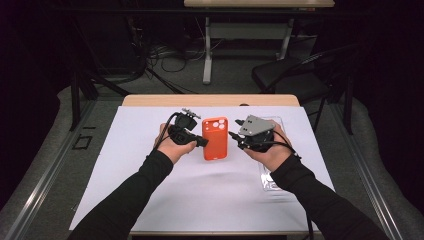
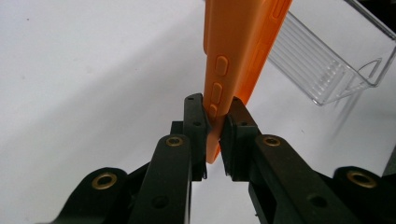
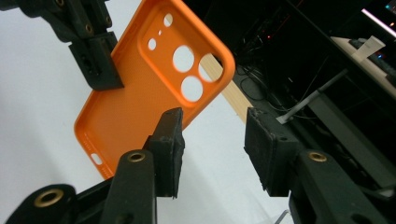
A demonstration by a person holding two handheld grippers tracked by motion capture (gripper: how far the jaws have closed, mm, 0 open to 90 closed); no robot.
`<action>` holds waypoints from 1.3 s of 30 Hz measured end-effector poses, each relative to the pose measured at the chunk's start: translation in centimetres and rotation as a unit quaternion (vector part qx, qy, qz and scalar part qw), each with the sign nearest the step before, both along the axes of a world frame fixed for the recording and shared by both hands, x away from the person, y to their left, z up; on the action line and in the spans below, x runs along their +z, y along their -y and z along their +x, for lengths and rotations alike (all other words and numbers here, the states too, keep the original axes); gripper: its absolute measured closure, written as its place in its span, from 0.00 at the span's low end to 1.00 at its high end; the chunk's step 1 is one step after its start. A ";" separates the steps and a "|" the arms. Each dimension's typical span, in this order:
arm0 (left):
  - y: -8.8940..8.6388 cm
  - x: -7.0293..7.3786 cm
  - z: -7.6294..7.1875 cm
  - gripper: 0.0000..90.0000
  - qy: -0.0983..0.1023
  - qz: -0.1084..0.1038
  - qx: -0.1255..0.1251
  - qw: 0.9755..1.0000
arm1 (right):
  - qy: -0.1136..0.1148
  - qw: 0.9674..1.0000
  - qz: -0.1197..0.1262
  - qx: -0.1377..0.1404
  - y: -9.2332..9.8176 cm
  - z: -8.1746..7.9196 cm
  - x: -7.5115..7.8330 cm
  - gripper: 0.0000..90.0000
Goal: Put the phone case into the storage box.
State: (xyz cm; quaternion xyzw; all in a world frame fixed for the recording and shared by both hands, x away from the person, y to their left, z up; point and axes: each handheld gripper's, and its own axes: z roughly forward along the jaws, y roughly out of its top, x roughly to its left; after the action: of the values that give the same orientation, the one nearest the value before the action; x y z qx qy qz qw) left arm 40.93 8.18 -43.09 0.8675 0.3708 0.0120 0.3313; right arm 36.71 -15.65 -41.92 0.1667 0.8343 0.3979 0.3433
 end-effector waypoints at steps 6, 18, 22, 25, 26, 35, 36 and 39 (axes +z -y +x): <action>0.4 -0.1 0.0 0.91 0.001 0.004 -0.001 1.000 | 0.017 1.000 -0.020 -0.004 -0.6 0.2 0.5 0.64; 1.4 -0.1 -0.4 0.91 0.002 0.012 -0.009 1.000 | 0.023 0.999 -0.037 -0.013 -1.4 0.7 1.1 0.73; 1.7 -0.2 -0.4 0.91 0.002 0.015 -0.012 1.000 | 0.020 0.999 -0.041 -0.014 -1.5 0.7 1.1 0.74; 1.9 -0.3 -0.5 0.91 0.003 0.016 -0.012 1.000 | 0.019 0.999 -0.042 -0.015 -1.5 0.8 1.1 0.76; 1.9 -0.3 -0.5 0.91 0.003 0.016 -0.012 1.000 | 0.017 0.999 -0.043 -0.014 -1.5 0.8 1.1 0.77; 2.2 -0.3 -0.7 0.91 0.005 0.019 -0.015 1.000 | 0.018 0.998 -0.055 -0.014 -1.7 0.8 1.0 0.81; 2.2 -0.3 -0.7 0.91 0.005 0.019 -0.014 1.000 | 0.018 0.998 -0.056 -0.014 -1.7 0.8 1.0 0.81; 2.3 -0.3 -0.7 0.91 0.005 0.019 -0.014 1.000 | 0.018 0.998 -0.058 -0.013 -1.8 0.8 0.9 0.83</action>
State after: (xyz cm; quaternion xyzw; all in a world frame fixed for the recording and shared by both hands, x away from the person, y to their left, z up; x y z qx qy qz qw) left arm 40.24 5.92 -43.41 0.8788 0.3565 0.0185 0.3166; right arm 37.55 -13.86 -41.03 0.1501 0.8473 0.3476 0.3726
